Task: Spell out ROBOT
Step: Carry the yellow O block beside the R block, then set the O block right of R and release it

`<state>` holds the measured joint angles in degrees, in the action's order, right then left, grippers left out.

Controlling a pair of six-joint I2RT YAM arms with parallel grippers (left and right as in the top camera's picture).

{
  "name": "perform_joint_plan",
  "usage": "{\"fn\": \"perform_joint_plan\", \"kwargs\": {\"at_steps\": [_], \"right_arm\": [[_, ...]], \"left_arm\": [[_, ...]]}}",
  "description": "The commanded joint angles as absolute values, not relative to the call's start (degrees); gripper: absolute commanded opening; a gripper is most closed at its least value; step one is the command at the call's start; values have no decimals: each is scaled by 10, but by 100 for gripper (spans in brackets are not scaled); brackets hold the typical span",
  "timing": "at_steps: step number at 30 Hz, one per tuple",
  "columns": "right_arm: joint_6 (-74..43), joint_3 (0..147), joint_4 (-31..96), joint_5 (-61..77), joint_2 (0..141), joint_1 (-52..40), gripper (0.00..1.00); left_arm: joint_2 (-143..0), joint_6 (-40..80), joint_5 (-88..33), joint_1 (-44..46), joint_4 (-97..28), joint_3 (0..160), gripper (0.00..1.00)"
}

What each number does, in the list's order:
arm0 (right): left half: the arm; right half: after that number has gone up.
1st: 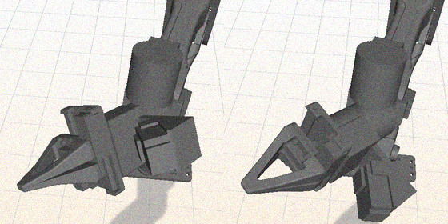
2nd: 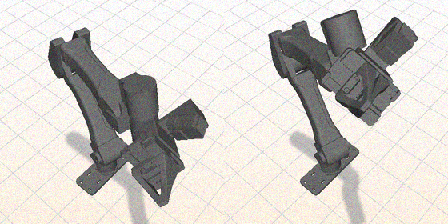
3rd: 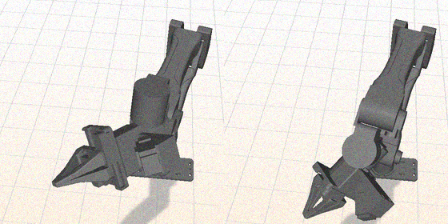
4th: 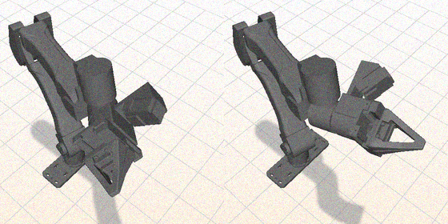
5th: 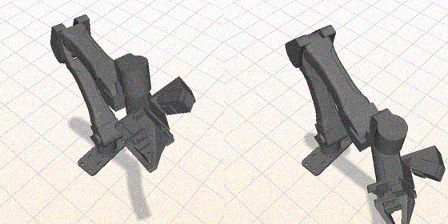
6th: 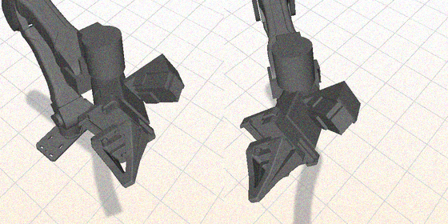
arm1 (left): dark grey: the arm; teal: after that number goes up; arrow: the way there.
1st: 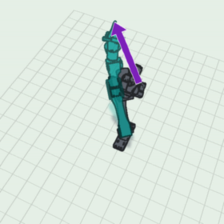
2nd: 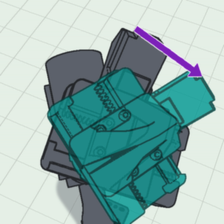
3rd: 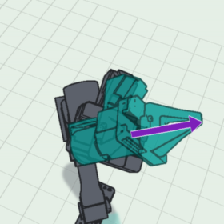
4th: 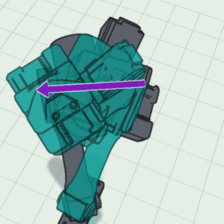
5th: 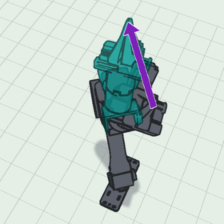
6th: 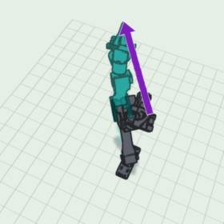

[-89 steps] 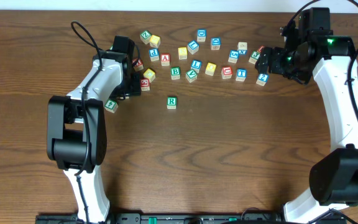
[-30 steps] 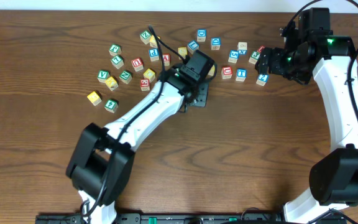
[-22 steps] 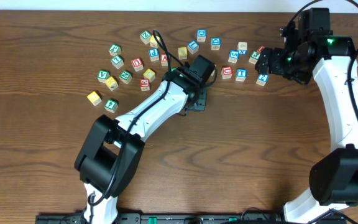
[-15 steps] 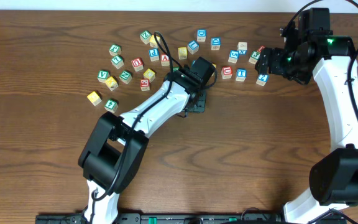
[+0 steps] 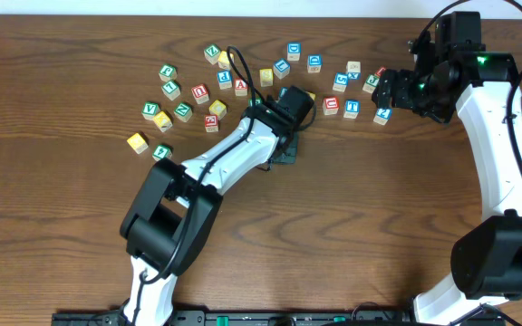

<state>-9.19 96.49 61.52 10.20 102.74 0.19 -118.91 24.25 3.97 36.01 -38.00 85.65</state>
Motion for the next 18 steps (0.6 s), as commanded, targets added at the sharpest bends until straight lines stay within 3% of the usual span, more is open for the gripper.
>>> {"fn": "perform_joint_plan", "kwargs": {"at_steps": [1, 18], "right_arm": [[-98, 974, 616, 95, 1033, -1, 95], [-98, 972, 616, 93, 1033, -1, 95]], "left_arm": [[-1209, 254, 67, 351, -376, 856, 31], [-1210, 257, 72, 350, -366, 856, 31]]}}
